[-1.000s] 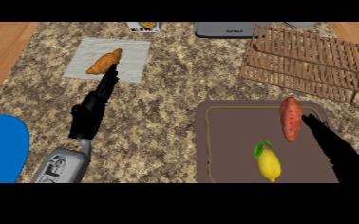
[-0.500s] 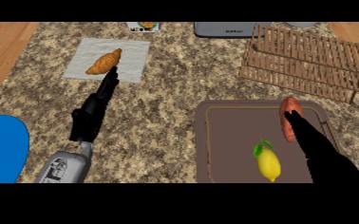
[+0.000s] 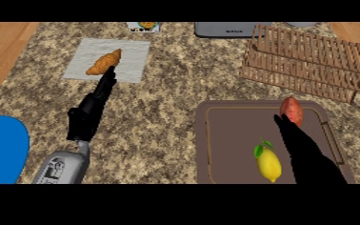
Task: Pick the lemon from the tray and place it in the tiered shelf
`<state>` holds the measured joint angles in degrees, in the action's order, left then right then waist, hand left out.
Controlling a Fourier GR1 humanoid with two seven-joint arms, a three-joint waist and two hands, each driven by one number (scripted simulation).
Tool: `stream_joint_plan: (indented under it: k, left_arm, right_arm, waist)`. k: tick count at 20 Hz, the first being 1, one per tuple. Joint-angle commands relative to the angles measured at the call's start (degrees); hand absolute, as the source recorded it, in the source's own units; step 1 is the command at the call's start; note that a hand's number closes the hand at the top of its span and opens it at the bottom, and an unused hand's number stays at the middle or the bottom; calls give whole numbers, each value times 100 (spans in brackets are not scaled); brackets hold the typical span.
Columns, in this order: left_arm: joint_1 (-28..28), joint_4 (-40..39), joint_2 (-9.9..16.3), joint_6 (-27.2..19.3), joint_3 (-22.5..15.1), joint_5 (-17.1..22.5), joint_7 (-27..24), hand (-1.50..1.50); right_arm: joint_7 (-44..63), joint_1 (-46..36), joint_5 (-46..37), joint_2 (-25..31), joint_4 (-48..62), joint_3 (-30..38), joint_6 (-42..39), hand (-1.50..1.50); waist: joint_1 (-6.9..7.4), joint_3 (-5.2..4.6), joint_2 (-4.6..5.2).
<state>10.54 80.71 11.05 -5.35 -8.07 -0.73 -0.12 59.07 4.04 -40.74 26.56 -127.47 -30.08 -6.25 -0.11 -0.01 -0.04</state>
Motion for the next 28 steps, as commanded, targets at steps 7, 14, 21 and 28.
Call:
stream_joint_plan:
  k: [7,14,21,28]
  left_arm:
    - [225,-99,-204,64,152,-229,218,0]
    - [-384,394,-202,284,187,-280,59,0]
    - [-67,144,-226,471,424,-336,129,0]
    - [233,170,-472,319,445,-499,422,0]
  right_arm:
    - [-426,285,31,-153,416,564,-438,-150]
    - [69,-387,-314,-796,667,607,-1012,-150]
    - [-849,514,-888,-777,1013,551,-459,-150]
    - [-1253,169,-803,-993,1689,970,-545,-150]
  waist:
    - [-16,2,4]
    - [25,0,1]
    - [-9,1,0]
    - [-3,2,4]
